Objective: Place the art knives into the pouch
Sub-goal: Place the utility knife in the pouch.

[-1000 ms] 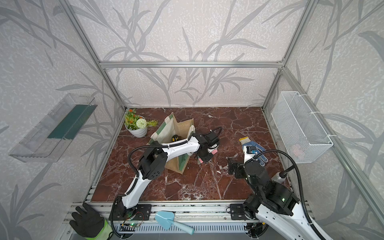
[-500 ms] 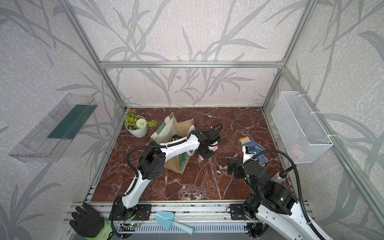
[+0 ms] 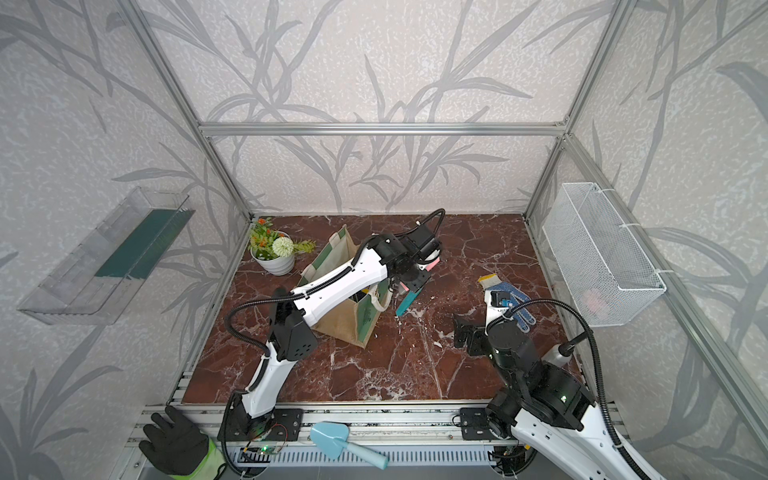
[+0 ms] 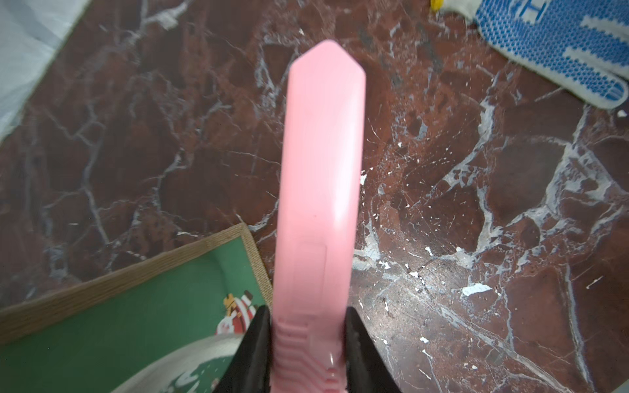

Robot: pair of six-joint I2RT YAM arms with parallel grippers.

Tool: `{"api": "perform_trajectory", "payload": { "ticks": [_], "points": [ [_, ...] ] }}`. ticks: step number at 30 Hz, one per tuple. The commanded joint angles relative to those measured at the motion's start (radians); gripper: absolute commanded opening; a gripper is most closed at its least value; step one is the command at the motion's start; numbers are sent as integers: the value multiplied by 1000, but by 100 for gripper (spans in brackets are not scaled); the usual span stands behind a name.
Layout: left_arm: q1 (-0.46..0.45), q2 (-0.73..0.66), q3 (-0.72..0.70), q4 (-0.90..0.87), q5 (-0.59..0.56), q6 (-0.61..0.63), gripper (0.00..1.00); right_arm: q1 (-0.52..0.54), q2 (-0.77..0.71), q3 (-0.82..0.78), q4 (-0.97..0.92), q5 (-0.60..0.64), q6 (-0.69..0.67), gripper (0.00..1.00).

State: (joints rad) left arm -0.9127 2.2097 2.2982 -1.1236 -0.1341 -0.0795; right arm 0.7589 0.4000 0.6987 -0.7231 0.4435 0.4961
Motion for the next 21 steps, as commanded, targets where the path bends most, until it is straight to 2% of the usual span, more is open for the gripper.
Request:
{"api": "perform_trajectory", "payload": {
  "ticks": [1, 7, 10, 12, 15, 21],
  "points": [
    [7, -93, 67, -104, -95, -20, 28, -6, 2, -17, 43, 5, -15, 99],
    [25, -182, 82, -169, -175, -24, 28, -5, 49, -19, 86, -20, -24, 99],
    [51, -257, 34, -175, -184, -35, 30, -6, 74, -16, 108, -25, -31, 99],
    [67, -316, -26, -157, -206, -38, 31, -7, 96, -16, 126, -34, -36, 99],
    [126, -403, -136, -120, -179, -56, 31, -9, 150, -9, 140, -52, -20, 99],
    [244, -549, -446, 55, -114, -96, 31, -25, 314, 47, 143, -90, 29, 99]
  ]
}}
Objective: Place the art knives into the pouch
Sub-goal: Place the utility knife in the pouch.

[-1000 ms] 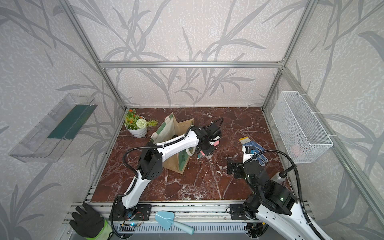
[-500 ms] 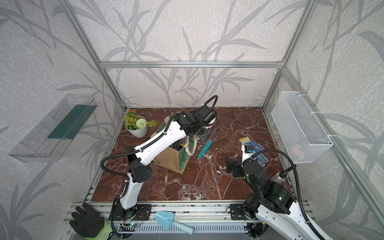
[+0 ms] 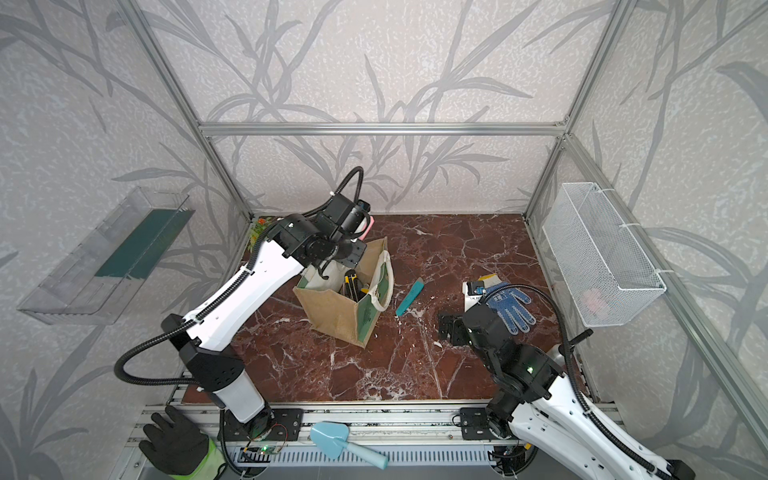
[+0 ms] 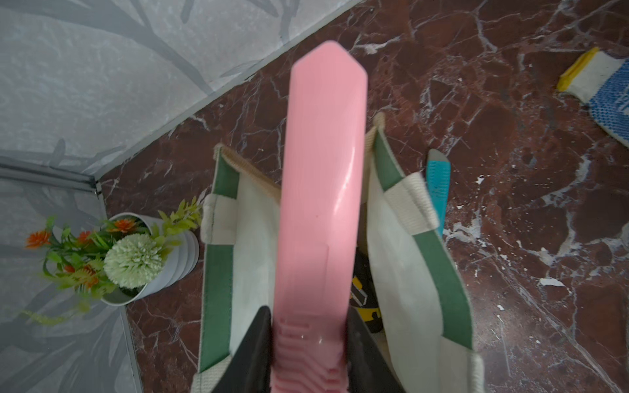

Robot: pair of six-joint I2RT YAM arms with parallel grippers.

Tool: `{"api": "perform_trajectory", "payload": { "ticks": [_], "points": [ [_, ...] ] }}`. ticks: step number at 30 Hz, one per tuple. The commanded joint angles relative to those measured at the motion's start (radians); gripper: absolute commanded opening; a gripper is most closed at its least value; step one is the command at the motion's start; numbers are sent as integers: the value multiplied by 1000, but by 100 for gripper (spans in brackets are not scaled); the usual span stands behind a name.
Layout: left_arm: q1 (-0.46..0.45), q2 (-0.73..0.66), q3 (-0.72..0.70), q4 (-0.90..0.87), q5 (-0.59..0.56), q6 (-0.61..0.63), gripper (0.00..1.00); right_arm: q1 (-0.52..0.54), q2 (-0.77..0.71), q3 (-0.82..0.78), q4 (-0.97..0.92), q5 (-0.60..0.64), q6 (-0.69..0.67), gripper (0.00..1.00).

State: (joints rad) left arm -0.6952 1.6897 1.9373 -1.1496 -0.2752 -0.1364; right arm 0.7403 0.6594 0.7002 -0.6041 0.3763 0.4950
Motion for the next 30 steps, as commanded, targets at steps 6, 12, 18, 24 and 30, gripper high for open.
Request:
{"api": "perform_trajectory", "payload": {
  "ticks": [6, 12, 18, 24, 30],
  "points": [
    [96, -54, -248, 163, 74, -56, 31, -33, 237, 82, 51, -115, 52, 99],
    [98, -15, -209, 77, 115, -74, 69, -103, 396, 132, 88, -210, 83, 99],
    [91, -150, -264, 103, 120, -75, 99, -124, 590, 249, 86, -216, 88, 99],
    [93, -308, -351, 129, 116, -59, 99, -153, 835, 371, 80, -271, 100, 99],
    [98, -465, -479, 163, 58, -48, 99, -160, 1065, 495, 78, -289, 119, 96]
  ]
}}
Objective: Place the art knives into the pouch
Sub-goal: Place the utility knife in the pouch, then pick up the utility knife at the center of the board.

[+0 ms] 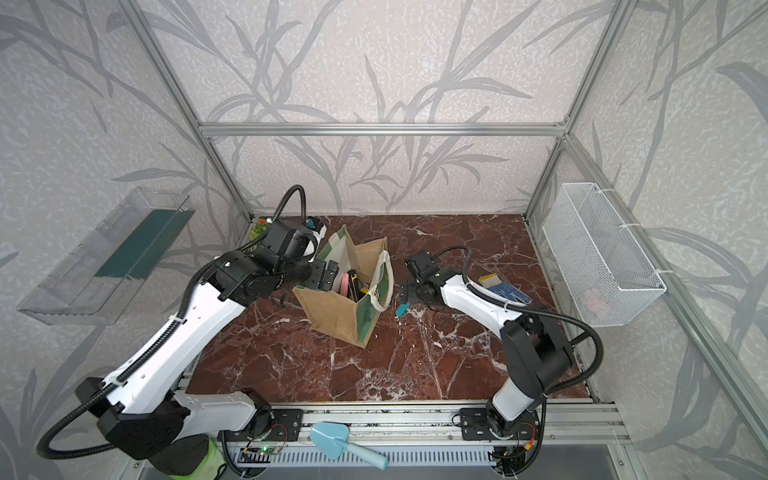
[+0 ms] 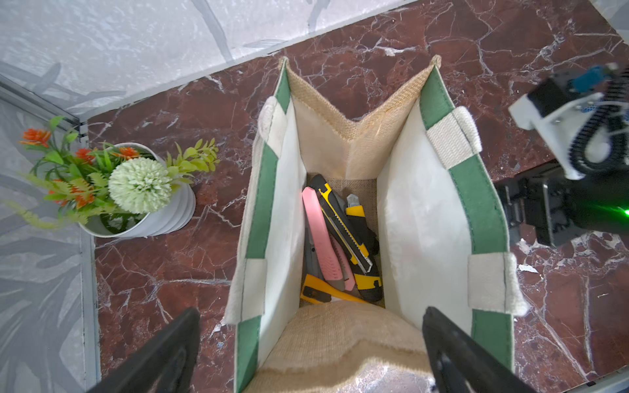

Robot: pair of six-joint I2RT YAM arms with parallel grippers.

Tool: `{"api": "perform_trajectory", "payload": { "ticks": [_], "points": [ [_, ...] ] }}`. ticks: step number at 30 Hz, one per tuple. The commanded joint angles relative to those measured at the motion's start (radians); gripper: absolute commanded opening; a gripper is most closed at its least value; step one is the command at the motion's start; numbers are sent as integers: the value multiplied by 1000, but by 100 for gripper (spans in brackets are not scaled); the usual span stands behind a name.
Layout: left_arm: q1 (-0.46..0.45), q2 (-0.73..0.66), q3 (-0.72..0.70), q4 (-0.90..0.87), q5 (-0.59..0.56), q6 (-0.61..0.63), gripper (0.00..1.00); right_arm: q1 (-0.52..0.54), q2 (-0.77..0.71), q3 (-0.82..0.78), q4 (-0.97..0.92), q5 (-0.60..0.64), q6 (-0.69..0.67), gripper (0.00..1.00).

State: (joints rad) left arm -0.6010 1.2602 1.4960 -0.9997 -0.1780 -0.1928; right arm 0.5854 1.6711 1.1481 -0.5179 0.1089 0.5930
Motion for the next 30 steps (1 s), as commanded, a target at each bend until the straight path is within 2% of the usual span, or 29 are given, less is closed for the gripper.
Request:
{"api": "perform_trajectory", "payload": {
  "ticks": [1, 5, 17, 27, 30],
  "points": [
    [7, -52, -54, 17, -40, 9, 99, -5, 88, 60, 2, -23, 29, 94],
    [11, -83, -91, 12, -45, 16, 99, -6, 172, 115, -11, -17, 39, 89],
    [19, -118, -143, 29, -45, 56, 99, -27, 276, 168, 27, 40, 127, 49],
    [19, -139, -167, 33, -42, 67, 99, -62, 340, 209, 2, 111, 151, 47],
    [19, -141, -169, 30, -44, 67, 99, -68, 360, 225, -16, 124, 159, 43]
  ]
}}
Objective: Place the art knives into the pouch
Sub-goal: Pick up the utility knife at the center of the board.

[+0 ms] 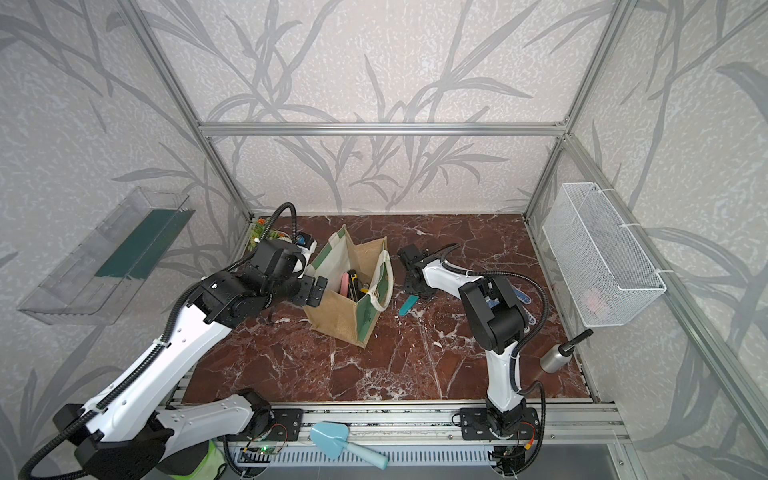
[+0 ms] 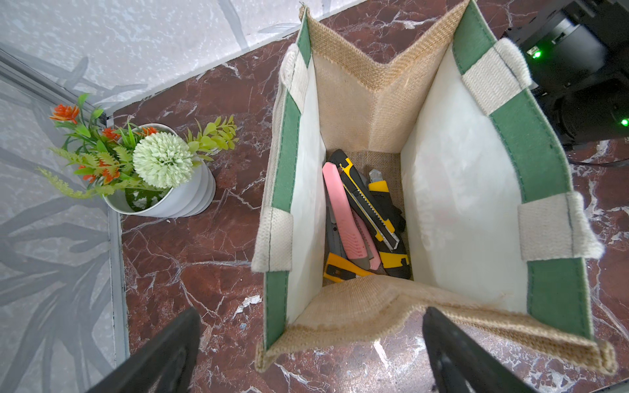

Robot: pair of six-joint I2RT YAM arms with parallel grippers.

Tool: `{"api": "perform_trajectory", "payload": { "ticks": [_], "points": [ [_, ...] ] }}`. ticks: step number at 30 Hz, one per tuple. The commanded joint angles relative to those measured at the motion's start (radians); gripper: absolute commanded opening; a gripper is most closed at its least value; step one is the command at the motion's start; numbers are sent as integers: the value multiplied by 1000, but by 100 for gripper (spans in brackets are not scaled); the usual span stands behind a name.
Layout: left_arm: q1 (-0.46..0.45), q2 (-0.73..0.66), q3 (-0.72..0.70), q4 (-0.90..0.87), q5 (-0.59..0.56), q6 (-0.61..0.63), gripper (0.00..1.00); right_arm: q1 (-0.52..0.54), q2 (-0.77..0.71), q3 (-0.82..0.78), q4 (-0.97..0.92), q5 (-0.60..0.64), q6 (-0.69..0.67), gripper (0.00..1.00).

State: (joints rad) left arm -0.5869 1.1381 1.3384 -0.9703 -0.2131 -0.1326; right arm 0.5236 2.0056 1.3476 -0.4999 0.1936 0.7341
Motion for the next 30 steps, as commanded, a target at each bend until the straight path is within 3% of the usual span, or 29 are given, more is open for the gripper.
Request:
{"api": "perform_trajectory", "payload": {
  "ticks": [1, 12, 18, 25, 30],
  "points": [
    [6, -18, -12, 0, -9, 9, 99, -6, 31, 28, -41, 44, 22, 41],
    [6, -11, -7, -4, -14, 15, 99, -5, 70, 36, -58, 55, 36, 35],
    [7, -9, -12, -4, -23, 12, 99, -6, 46, 24, -2, -29, -3, 21],
    [6, -11, -6, -17, -33, 12, 99, -5, -33, 22, -14, -43, -30, 21],
    [6, -11, -9, -14, -45, 15, 99, 3, -115, 3, -23, 10, -36, 21]
  ]
}}
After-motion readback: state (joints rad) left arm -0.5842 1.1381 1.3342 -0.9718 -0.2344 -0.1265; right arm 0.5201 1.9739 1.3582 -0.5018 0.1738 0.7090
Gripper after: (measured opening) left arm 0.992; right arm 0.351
